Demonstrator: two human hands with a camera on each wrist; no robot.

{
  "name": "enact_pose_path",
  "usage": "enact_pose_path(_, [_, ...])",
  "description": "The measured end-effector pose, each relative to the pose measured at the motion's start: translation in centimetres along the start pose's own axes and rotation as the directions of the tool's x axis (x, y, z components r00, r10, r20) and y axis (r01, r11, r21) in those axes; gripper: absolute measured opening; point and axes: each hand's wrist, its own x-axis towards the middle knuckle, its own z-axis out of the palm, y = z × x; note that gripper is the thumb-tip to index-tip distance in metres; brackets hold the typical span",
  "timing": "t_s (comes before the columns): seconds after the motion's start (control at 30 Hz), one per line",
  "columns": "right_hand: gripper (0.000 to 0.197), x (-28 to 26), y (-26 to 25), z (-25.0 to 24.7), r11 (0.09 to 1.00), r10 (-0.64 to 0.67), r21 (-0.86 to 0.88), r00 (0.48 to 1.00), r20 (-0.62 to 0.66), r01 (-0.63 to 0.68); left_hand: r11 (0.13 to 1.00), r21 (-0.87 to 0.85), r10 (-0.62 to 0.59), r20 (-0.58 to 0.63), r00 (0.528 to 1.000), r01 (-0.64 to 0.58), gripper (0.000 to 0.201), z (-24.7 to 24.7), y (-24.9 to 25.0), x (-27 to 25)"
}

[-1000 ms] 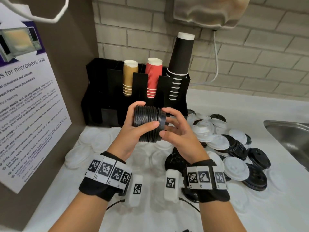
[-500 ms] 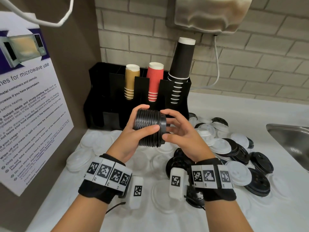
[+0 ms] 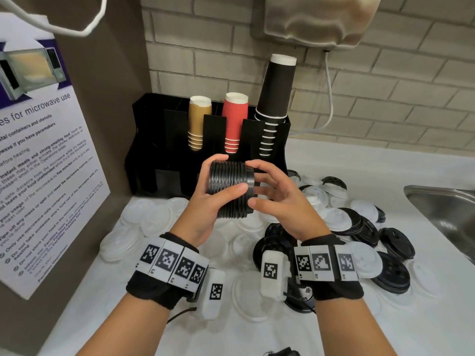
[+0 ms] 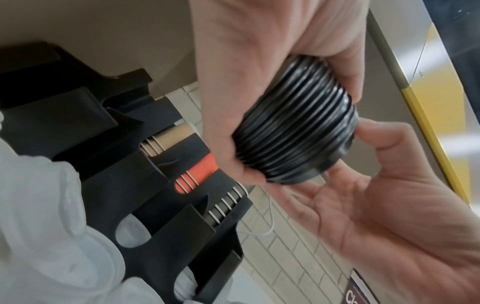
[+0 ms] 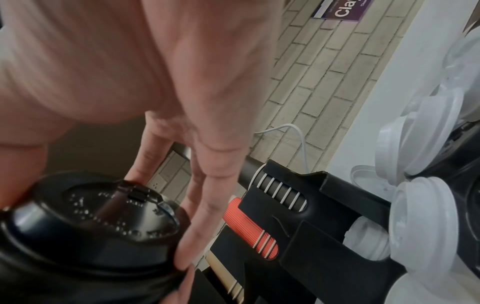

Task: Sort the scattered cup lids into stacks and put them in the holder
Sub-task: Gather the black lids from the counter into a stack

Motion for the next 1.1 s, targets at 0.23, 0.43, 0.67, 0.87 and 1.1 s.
enact_pose_path(0.23, [0.061, -0.4, -0.2, -0.2, 1.0, -0.007, -0.014, 1.0, -0.019, 0.007, 0.998, -0.051, 0.03, -0.025, 0.999, -0.031, 0.064, 1.2, -0.3, -0.1])
enact_pose_path(0.43, [0.064, -0.1, -0.5, -1.9, 0.992, 0.098, -0.094, 0.989, 0.114, -0.087, 0.995, -0.103, 0.001, -0.064, 0.998, -0.007, 0.063, 0.4, -0.1, 0.2])
enact_pose_path(0.67, [0.086, -1.1, 3.1, -2.2, 0.173, 0.616, -0.976, 0.759, 0.212, 0.132, 0.99, -0.137, -0.036, -0.135, 0.99, 0.017, 0.061, -1.3, -0.4, 0.5])
enact_pose_path(0.87, [0.075, -1.4, 4.7, -2.3, 0.218, 0.628, -0.969, 0.743, 0.23, 0.116, 0.992, -0.118, -0.047, -0.112, 0.993, 0.033, 0.06, -1.4, -0.7, 0.4])
enact_pose_path(1.1, [0.061, -1.3, 2.2, -3.9, 0.845, 0.202, -0.513, 0.978, 0.047, -0.15, 0.99, -0.126, -0.072, -0.083, 0.994, 0.061, 0.061, -1.4, -1.4, 0.4])
